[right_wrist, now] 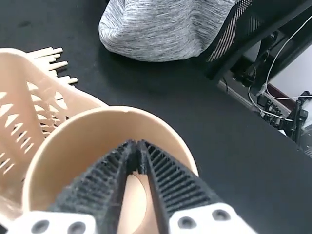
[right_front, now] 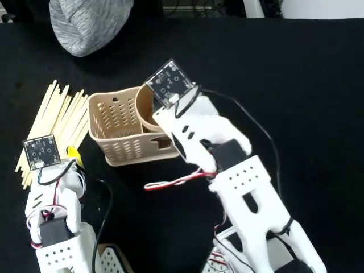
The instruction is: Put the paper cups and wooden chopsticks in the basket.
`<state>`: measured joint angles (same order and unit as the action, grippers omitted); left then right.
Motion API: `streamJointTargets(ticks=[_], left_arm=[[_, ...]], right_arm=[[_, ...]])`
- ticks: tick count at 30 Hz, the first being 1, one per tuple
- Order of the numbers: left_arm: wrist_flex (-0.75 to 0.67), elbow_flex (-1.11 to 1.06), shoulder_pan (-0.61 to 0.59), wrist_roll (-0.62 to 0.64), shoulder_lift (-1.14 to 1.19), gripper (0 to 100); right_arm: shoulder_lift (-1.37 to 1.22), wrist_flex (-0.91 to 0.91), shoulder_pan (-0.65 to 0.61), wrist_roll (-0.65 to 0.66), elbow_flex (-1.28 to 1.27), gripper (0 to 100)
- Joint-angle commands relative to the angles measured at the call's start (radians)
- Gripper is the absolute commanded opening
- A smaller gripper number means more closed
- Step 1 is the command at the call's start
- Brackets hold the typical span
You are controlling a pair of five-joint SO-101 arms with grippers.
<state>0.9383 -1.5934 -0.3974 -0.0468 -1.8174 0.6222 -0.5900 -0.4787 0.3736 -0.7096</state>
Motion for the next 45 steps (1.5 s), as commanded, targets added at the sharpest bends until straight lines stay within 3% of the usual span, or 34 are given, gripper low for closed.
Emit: streamJointTargets(ticks=[1,11,16,20,26,30,34,41,45], left_arm=[[-0.018,0.002,0.012,-0.009,-0.006,13],[-0.018,0.018,-0.001,-0.011,-0.005,13],[0.011,0.11,-0.097,-0.049,0.002,18],[0.061,0.177,-0.116,-0.066,0.068,20],[0.094,0.406,-0.116,-0.204,0.391,20],[0.147,0.619,-0.117,-0.324,0.692,20],[0.167,0.819,-0.116,-0.385,0.988,20],[0.17,1.141,-0.116,-0.437,1.476,20],[0.288,1.388,-0.116,-0.473,1.761,20]], right_arm=[[-0.047,-0.061,0.003,-0.002,0.09,1.2],[-0.047,-0.446,-0.026,-0.002,0.622,1.2],[-0.045,-0.664,-0.014,-0.003,0.905,1.2],[-0.045,-0.813,0.112,-0.005,1.059,1.2],[-0.053,-0.872,0.453,-0.1,1.017,1.2],[-0.051,-0.821,0.559,-0.048,0.776,1.3],[-0.047,-0.66,0.634,-0.046,0.478,1.2],[-0.053,-0.143,0.649,-0.04,-0.061,1.5],[-0.053,0.127,0.649,-0.044,-0.298,1.5]])
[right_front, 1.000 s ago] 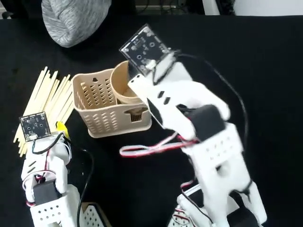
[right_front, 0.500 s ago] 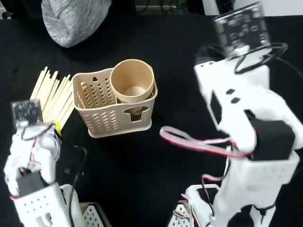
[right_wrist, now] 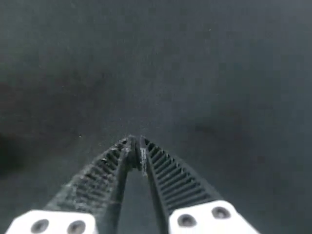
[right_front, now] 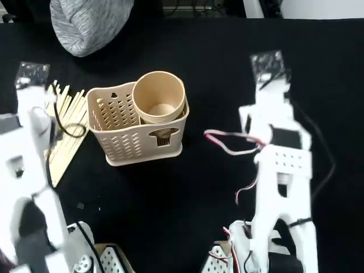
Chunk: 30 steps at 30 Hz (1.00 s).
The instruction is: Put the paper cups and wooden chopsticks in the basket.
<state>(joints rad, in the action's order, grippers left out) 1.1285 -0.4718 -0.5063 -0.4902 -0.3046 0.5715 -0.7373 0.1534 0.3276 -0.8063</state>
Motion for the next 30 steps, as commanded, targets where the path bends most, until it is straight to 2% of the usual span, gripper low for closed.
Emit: streamJointTargets(ticks=[1,4,9,15,20,26,30], left_arm=[[0.129,0.337,-0.005,-0.028,0.321,20],[0.203,0.552,-0.005,-0.029,0.526,20],[0.281,0.855,0.024,-0.031,0.83,20],[0.298,1.04,0.07,-0.055,1.089,19],[0.296,1.075,0.071,-0.06,1.145,2],[0.311,1.069,0.077,-0.064,1.149,3],[0.43,1.113,0.097,-0.066,1.142,3]], right_arm=[[-0.004,0.328,0.017,0.002,-0.252,1.5],[-0.004,0.44,0.017,0.002,-0.352,1.5],[-0.004,0.511,0.017,0.008,-0.424,1.5],[-0.004,0.522,0.015,0.008,-0.433,1.5],[-0.004,0.52,0.015,0.008,-0.435,1.5],[-0.004,0.52,0.015,0.008,-0.435,1.5],[-0.004,0.52,0.015,0.008,-0.435,1.5]])
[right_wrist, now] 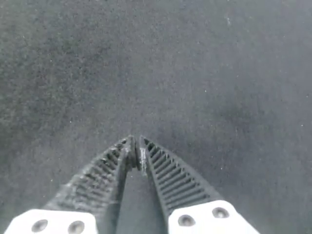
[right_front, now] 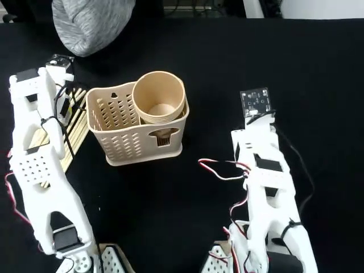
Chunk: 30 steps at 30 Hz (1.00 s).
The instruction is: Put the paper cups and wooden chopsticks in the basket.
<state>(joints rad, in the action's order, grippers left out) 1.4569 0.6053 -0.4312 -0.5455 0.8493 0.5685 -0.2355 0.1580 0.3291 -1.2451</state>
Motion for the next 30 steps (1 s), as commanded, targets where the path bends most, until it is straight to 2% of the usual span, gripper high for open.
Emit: streamJointTargets(ticks=[1,8,14,16,21,24,30], left_arm=[[0.135,0.059,0.027,-0.011,-0.02,3],[0.293,0.171,0.028,-0.006,-0.106,3],[0.301,0.116,0.024,0.002,-0.265,3],[0.293,0.085,0.027,0.038,-0.333,3],[0.157,-0.056,0.03,0.11,-0.502,3],[0.048,-0.234,0.038,0.129,-0.638,3],[-0.384,-0.819,0.064,0.173,-1.056,3]], right_arm=[[-0.001,0.018,0.011,0.006,0.004,1.5],[-0.001,0.018,0.011,0.006,0.004,1.5],[-0.001,0.018,0.011,0.006,0.004,1.5],[-0.001,0.018,0.011,0.006,0.004,1.5],[-0.001,0.018,0.011,0.006,0.004,1.5],[-0.001,0.018,0.012,0.006,0.004,1.5],[-0.001,0.018,0.012,0.006,0.004,1.5]])
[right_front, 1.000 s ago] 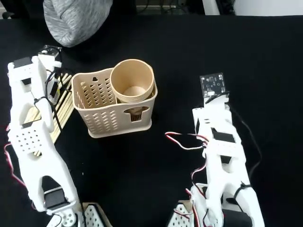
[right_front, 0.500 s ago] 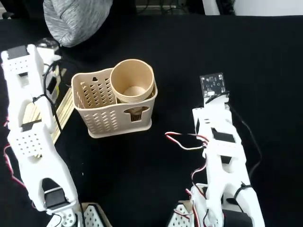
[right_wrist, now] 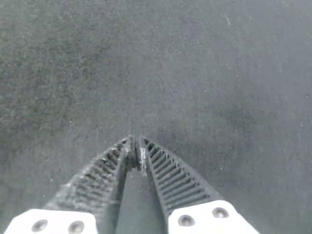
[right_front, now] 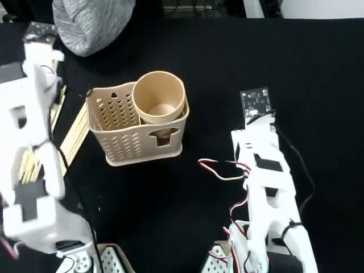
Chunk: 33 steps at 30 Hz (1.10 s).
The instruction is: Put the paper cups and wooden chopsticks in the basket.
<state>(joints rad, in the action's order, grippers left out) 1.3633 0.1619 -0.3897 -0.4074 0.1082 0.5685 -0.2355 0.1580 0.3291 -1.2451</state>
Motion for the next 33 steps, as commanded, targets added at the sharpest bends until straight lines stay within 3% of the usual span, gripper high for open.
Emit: streamJointTargets(ticks=[1,4,8,18,25,33], left_arm=[[-0.377,-0.476,0.028,0.051,-0.399,3],[-0.617,-0.743,0.035,0.097,-0.632,3],[-0.79,-0.937,0.036,0.198,-0.872,3],[-0.895,-1.0,0.038,0.44,-1.162,3],[-1.023,-0.989,0.153,0.436,-1.241,3],[-1.005,-0.909,0.234,0.442,-1.274,3]], right_arm=[[-0.001,0.018,0.012,0.006,0.004,1.5],[-0.001,0.018,0.012,0.006,0.004,1.5],[-0.001,0.018,0.012,0.006,0.004,1.5],[-0.001,0.018,0.012,0.006,0.004,1.5],[-0.001,0.017,0.012,0.006,0.004,1.5],[-0.001,0.017,0.012,0.006,0.004,1.5]])
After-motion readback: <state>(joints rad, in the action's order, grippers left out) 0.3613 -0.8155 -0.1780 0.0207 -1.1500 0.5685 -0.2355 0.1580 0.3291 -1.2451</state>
